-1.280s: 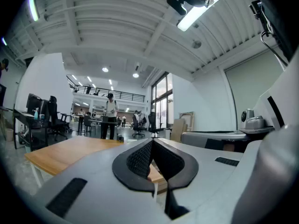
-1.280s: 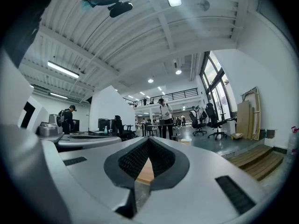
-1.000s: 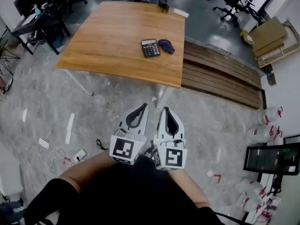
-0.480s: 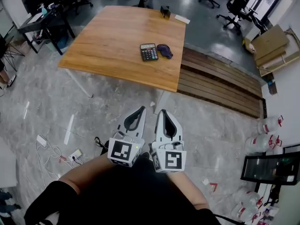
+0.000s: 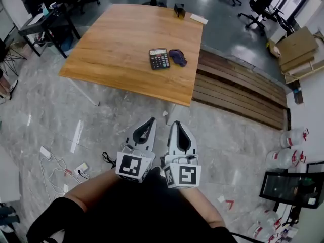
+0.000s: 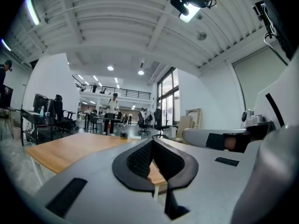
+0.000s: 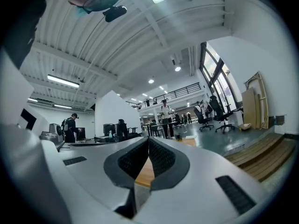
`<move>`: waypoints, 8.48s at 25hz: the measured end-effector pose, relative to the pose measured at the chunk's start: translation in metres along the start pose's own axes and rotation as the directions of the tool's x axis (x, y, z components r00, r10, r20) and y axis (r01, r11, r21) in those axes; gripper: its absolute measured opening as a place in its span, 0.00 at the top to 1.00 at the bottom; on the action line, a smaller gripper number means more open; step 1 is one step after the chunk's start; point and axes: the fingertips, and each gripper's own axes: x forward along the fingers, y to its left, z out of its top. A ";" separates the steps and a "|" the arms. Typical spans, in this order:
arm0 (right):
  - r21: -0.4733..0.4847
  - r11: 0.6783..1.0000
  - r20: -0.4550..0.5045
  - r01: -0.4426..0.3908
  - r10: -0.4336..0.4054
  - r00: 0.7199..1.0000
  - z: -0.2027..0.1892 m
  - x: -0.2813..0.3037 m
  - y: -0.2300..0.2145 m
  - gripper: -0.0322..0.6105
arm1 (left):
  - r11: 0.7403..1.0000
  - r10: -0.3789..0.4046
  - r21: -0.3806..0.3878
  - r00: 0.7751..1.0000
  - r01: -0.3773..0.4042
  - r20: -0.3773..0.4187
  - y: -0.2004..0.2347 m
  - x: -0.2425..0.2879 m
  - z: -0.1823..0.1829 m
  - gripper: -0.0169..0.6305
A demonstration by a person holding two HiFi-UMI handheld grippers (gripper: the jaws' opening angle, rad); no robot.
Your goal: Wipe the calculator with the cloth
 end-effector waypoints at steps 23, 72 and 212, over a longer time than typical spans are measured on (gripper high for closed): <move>-0.019 0.999 -0.243 0.030 -0.034 0.969 -0.088 0.327 -0.091 0.93 | 0.995 -0.057 -0.089 0.989 0.045 -0.137 0.203 0.296 -0.060 0.96; 0.024 0.998 -0.663 -0.064 0.064 0.746 -0.332 0.482 -0.190 0.93 | 0.889 -0.191 -0.456 0.880 -0.032 -0.435 0.289 0.415 -0.257 0.64; 0.236 0.957 -0.499 -0.171 0.270 0.824 -0.239 0.438 -0.097 0.82 | 0.341 -0.345 -0.938 0.937 0.063 -0.062 0.274 0.429 -0.218 0.86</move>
